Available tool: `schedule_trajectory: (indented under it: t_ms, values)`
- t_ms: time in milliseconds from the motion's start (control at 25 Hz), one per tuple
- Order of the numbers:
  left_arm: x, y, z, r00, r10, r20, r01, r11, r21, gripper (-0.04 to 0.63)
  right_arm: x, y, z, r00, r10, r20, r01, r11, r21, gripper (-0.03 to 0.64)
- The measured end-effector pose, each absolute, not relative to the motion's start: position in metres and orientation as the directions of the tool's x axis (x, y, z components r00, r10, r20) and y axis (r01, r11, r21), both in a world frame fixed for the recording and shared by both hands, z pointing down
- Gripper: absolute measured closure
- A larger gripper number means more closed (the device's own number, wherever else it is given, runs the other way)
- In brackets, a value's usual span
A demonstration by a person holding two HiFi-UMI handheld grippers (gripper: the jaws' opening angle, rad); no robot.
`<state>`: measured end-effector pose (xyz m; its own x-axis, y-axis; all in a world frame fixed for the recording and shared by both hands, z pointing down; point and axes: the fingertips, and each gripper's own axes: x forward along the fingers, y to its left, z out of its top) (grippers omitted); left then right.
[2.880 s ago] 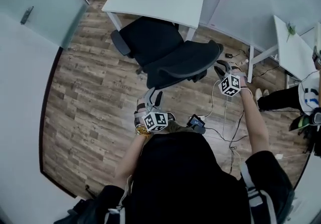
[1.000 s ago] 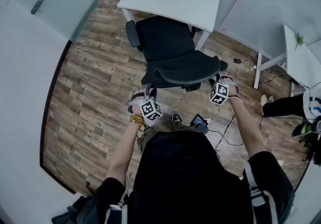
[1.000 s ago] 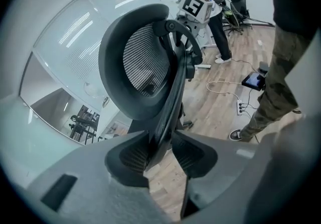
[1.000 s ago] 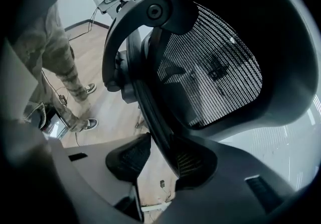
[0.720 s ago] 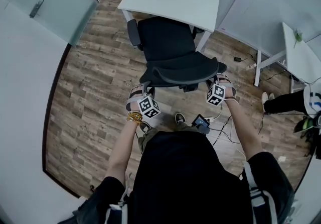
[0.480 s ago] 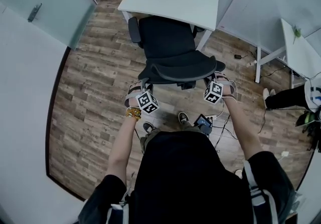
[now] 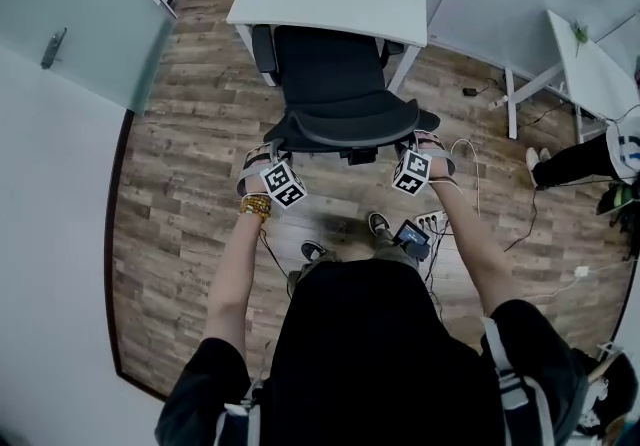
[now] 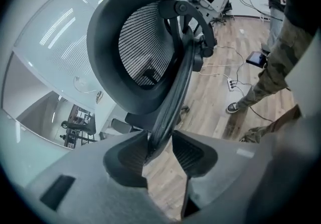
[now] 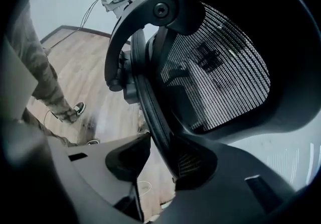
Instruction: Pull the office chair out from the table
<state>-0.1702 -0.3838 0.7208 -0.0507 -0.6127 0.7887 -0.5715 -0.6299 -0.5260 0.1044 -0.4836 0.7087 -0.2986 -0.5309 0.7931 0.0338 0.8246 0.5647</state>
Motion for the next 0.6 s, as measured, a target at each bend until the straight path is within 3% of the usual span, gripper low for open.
schedule_trajectory:
  t_ms: [600]
  values:
    - [-0.250, -0.396, 0.721, -0.092, -0.572, 0.815, -0.451, -0.706, -0.546, 0.433, 0.038, -0.450, 0.715, -0.222, -0.564, 0.795, -0.049, 0.821, 0.569, 0.489]
